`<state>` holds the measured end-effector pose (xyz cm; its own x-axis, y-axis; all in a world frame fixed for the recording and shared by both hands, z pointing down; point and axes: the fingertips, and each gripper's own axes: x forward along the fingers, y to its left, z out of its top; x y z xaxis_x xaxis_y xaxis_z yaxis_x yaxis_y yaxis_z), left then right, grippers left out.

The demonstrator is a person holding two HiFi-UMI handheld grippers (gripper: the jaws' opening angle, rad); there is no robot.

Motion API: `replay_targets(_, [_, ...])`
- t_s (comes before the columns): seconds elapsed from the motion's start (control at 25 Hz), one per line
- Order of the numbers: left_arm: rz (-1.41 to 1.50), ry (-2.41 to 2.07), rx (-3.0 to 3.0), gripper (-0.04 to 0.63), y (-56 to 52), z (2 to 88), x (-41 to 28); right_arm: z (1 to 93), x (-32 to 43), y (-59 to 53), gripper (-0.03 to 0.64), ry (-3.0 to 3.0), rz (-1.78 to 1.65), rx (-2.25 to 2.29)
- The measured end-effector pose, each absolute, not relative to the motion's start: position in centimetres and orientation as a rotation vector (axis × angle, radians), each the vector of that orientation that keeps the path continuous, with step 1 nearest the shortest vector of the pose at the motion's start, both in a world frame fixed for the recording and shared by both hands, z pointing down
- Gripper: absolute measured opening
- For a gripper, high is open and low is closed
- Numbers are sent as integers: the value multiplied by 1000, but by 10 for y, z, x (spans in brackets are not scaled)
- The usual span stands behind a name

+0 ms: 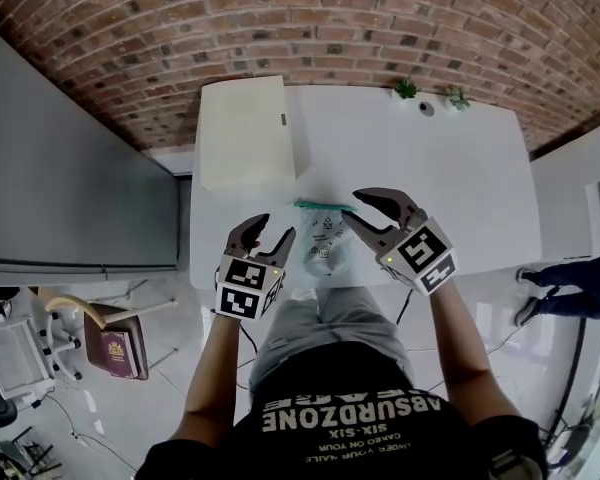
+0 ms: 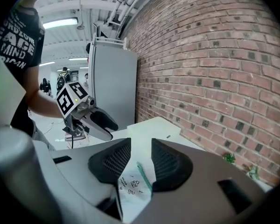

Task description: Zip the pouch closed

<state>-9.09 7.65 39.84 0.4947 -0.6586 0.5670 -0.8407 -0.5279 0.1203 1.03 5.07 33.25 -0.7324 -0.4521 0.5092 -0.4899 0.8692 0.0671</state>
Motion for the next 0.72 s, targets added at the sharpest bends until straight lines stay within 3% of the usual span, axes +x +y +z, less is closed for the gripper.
replay_targets(0.72, [772, -1159, 2223, 189, 26, 468, -83, 420, -15, -13, 129, -2401, 22, 279])
